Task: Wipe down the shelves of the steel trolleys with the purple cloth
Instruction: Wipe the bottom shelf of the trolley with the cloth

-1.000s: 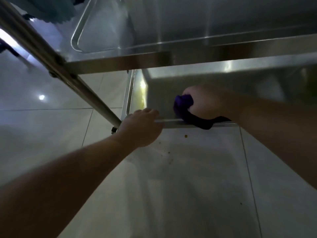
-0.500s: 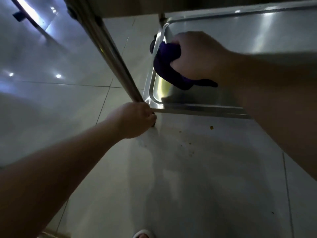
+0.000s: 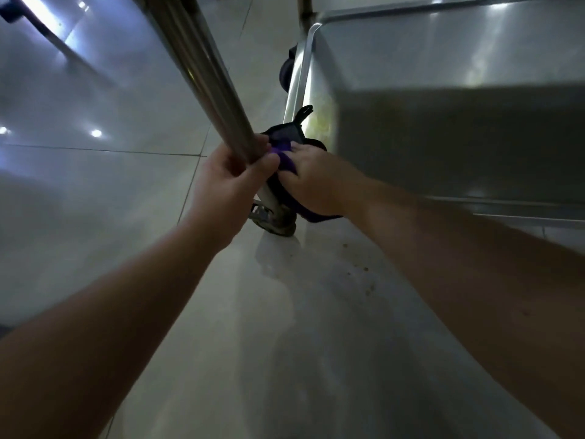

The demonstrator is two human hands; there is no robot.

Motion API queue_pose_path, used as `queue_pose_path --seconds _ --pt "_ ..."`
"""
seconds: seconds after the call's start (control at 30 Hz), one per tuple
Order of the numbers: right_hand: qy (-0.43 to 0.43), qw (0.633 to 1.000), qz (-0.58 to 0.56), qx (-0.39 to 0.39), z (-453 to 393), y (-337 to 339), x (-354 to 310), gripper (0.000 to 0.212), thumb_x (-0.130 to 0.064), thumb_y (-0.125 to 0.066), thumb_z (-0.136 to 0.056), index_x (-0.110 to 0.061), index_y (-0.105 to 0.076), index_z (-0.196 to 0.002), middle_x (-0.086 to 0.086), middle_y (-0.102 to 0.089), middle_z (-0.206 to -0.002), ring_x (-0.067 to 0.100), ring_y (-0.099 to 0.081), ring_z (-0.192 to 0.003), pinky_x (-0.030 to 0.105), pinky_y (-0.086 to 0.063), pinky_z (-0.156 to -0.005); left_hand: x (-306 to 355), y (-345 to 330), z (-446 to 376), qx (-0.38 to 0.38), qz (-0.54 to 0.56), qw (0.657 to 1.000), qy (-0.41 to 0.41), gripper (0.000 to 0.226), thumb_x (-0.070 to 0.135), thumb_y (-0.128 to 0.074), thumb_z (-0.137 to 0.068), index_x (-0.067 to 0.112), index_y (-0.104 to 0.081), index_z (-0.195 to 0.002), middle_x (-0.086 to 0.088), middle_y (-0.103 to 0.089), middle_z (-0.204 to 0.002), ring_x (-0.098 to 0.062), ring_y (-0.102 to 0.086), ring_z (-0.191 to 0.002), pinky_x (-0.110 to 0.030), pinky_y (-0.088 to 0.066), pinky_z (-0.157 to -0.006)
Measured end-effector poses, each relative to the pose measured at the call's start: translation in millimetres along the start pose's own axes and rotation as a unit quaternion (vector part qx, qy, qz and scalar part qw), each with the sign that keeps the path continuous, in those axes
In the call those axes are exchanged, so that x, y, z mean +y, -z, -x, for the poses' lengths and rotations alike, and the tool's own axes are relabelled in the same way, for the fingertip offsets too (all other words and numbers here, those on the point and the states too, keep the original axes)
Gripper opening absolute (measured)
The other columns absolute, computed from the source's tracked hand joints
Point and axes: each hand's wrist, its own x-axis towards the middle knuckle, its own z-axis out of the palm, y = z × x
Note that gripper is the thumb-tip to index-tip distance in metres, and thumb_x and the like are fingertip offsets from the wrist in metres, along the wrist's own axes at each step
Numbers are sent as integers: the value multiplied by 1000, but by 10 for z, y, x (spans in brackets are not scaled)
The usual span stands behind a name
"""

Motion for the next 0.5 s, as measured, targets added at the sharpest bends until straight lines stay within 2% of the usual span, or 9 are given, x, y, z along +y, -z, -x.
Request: queue_pose_path --seconds 0.07,0.13,0.23,0.37,0.43,0.5 --pt "27 998 61 14 153 -18 136 47 -36 -41 -105 -25 -46 -150 10 -44 -158 22 -28 -152 42 -31 -121 -18 -140 -60 26 72 997 -6 31 36 -77 -78 18 -72 -102 -8 -74 -101 -18 -72 -98 -26 -57 -87" --pt "23 993 111 44 381 8 352 51 -37 -45 -104 -24 -45 -154 10 -49 -155 23 -28 -153 38 -30 -118 -20 -253 -109 65 88 994 -1 9 33 -75 -77 25 -72 -80 -10 -71 -85 -19 -70 -83 -23 -56 -78" --pt "-39 987 143 62 656 212 821 57 -40 -44 -102 -17 -45 -154 15 -53 -150 28 -34 -149 39 -31 -120 -59 -308 -151 110 51 993 -1 23 37 -71 -77 31 -62 -57 -2 -62 -62 -20 -62 -64 -27 -51 -63" --pt "-173 965 142 137 595 517 1170 66 -47 -27 -99 -13 -42 -153 19 -48 -153 38 -36 -146 48 -31 -121 -71 -329 -177 121 79 989 -7 24 31 -68 -74 30 -57 -52 -1 -54 -56 -19 -53 -59 -35 -47 -63" --pt "-215 952 149 159 301 472 1026 66 -47 -28 -99 -12 -40 -154 18 -42 -158 40 -32 -148 49 -27 -123 -78 -348 -184 125 86 988 -6 24 30 -66 -73 30 -56 -51 0 -52 -55 -19 -49 -57 -39 -46 -65" --pt "-205 950 170 164 -37 292 717 64 -49 -34 -102 -10 -43 -152 18 -43 -157 38 -34 -146 47 -30 -120 -71 -367 -190 129 84 988 -6 24 29 -65 -73 29 -55 -51 0 -51 -53 -20 -47 -57 -41 -44 -65"
